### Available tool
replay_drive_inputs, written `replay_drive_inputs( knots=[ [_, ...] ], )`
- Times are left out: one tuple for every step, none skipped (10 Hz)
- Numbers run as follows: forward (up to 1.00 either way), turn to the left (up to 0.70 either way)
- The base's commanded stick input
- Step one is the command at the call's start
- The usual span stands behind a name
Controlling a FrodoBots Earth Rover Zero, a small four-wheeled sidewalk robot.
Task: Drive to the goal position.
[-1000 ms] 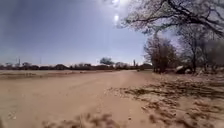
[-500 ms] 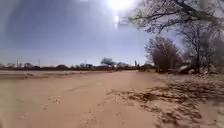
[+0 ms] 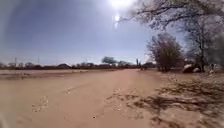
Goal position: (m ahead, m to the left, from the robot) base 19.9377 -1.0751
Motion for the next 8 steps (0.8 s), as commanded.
replay_drive_inputs(
  knots=[
    [1.00,0.00],
    [1.00,0.00],
    [1.00,0.00],
    [1.00,0.00],
    [1.00,0.00],
    [1.00,0.00],
    [1.00,0.00],
    [1.00,0.00]
  ],
)
